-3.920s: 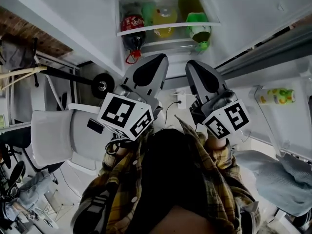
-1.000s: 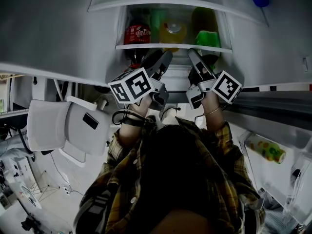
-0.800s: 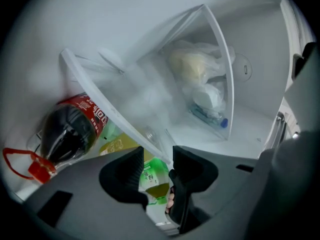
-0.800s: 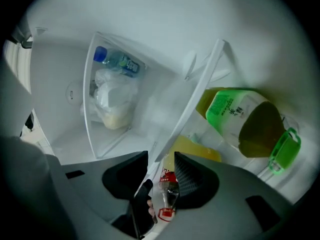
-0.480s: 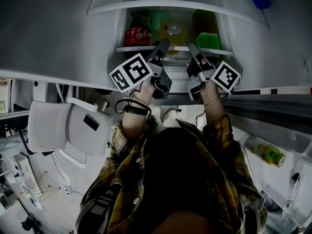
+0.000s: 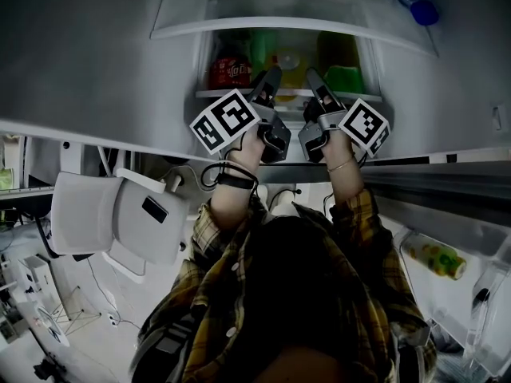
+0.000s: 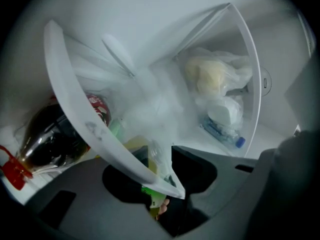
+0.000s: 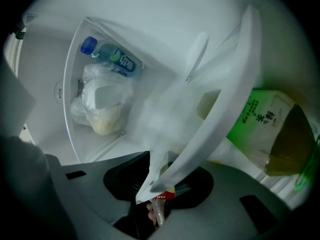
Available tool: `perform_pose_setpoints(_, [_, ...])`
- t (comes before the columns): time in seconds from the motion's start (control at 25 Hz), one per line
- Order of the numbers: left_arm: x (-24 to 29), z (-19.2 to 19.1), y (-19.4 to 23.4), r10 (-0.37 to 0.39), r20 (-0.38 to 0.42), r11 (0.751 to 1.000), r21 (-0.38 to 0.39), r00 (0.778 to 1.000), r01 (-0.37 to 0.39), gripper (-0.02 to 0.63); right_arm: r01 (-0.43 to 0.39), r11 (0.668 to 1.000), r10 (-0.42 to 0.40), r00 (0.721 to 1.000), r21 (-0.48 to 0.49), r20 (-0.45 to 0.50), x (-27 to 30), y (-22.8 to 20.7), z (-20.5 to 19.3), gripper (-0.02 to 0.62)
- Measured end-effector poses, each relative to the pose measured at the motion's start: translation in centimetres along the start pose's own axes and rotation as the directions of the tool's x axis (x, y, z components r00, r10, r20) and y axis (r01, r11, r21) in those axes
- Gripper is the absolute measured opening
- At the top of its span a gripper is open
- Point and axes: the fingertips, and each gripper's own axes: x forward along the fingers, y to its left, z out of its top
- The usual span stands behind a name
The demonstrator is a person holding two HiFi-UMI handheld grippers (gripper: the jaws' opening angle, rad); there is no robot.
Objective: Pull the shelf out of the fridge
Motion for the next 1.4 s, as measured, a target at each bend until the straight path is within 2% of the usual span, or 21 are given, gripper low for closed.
perform_pose_setpoints(0.12, [-0.1, 0.0, 0.5, -0.005, 0.017, 0.999, -0.034, 1.000, 0.006, 0.079, 0.012, 1.000, -0.012, 1.000, 0.015, 0.007, 0.0, -0.3, 0.1, 0.080])
perform_pose_setpoints(0.24, [-0.1, 0.0, 0.6, -0.036, 0.052, 0.995, -0.094, 0.998, 0.041, 0.061, 0.000, 0.999, -0.001, 1.000, 0.038, 0.024, -0.1, -0.5, 0.2, 0.072])
perform_pose_setpoints(0.6, [-0.1, 0.1, 0.6, -0.020, 0.068, 0.997, -0.074, 0.997, 0.025, 0.060, 0.016, 1.000, -0.016, 0.999, -0.007, 0.041, -0.1, -0.4, 0.2, 0.072])
perform_pose_setpoints(1.4, [-2.0, -1.1, 0.2, -0.046, 0.052, 0.992, -0.115, 0.998, 0.052, 0.054, 0.019, 0.999, -0.020, 1.000, 0.032, 0.021, -1.9, 0.0, -0.9, 0.067])
